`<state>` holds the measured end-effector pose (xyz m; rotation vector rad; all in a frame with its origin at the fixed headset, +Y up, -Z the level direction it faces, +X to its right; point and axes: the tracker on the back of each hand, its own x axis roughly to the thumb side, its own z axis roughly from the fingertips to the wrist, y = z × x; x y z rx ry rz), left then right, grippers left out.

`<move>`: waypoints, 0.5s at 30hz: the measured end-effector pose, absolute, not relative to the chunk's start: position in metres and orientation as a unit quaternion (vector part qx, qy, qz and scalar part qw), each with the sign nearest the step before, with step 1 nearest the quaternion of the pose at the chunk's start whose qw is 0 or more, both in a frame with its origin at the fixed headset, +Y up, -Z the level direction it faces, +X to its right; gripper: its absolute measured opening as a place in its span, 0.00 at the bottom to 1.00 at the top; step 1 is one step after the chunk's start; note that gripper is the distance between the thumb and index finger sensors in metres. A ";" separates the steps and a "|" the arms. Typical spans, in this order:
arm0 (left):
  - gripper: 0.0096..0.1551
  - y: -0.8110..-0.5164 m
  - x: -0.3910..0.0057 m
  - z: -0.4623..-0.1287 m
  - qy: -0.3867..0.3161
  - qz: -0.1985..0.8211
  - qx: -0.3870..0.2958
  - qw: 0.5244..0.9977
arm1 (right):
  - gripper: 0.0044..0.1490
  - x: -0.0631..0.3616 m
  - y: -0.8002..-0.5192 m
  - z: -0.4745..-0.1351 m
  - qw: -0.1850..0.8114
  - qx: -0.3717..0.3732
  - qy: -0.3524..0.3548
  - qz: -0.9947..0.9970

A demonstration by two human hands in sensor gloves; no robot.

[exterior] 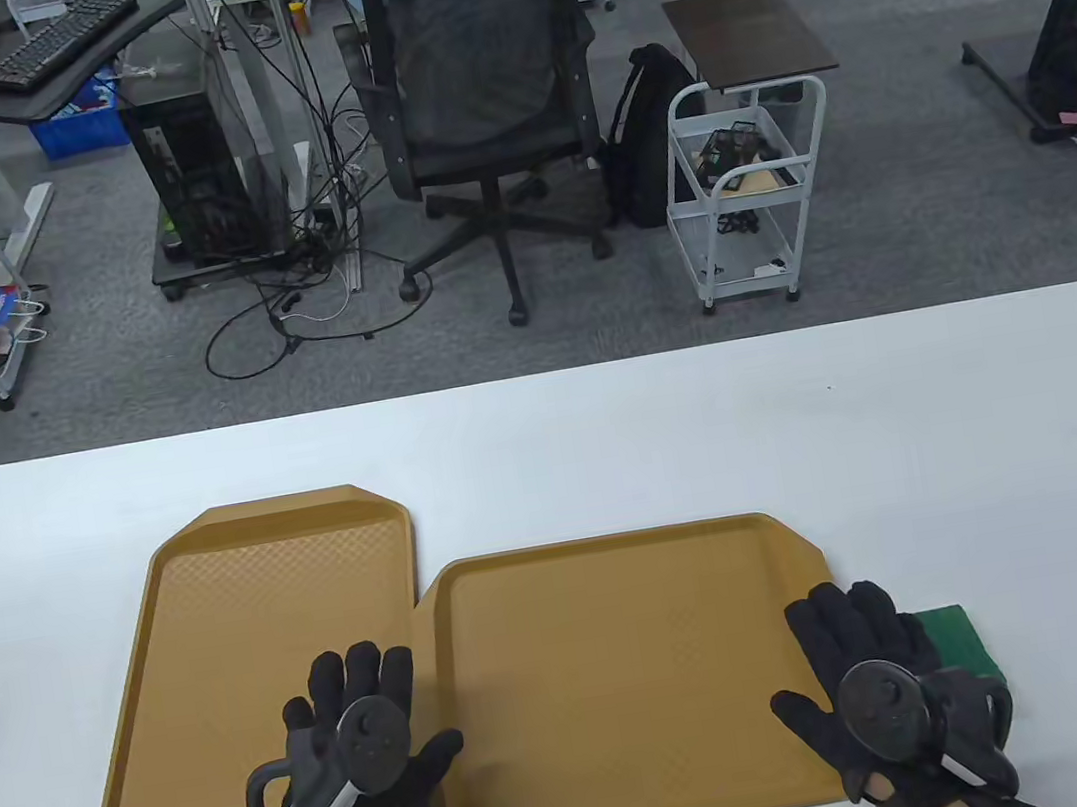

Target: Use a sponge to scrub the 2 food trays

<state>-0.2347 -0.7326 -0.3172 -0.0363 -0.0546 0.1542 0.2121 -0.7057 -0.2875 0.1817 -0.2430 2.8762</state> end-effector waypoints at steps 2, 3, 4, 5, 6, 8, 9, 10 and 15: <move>0.55 -0.733 -0.234 -0.317 -0.027 0.076 -0.019 0.997 | 0.53 0.212 -0.706 -0.287 0.124 0.063 -0.084 0.987; 0.55 -0.732 -0.234 -0.317 -0.027 0.075 -0.020 0.997 | 0.53 0.212 -0.705 -0.287 0.123 0.063 -0.084 0.987; 0.55 -0.732 -0.234 -0.317 -0.027 0.074 -0.020 0.997 | 0.53 0.212 -0.705 -0.288 0.123 0.063 -0.083 0.987; 0.55 -0.732 -0.234 -0.317 -0.026 0.074 -0.020 0.997 | 0.53 0.212 -0.705 -0.287 0.125 0.063 -0.083 0.987; 0.55 -0.732 -0.234 -0.317 -0.026 0.075 -0.021 0.997 | 0.53 0.213 -0.705 -0.288 0.125 0.062 -0.083 0.987; 0.55 -0.733 -0.234 -0.317 -0.026 0.077 -0.023 0.996 | 0.53 0.214 -0.705 -0.288 0.127 0.058 -0.082 0.987; 0.55 -0.732 -0.234 -0.316 -0.026 0.077 -0.023 0.996 | 0.53 0.215 -0.704 -0.288 0.129 0.055 -0.084 0.987; 0.55 -0.732 -0.234 -0.316 -0.026 0.076 -0.023 0.996 | 0.53 0.217 -0.704 -0.288 0.130 0.051 -0.085 0.987; 0.55 -0.732 -0.236 -0.316 -0.023 0.092 -0.029 0.995 | 0.52 0.235 -0.711 -0.296 0.137 0.003 -0.074 0.988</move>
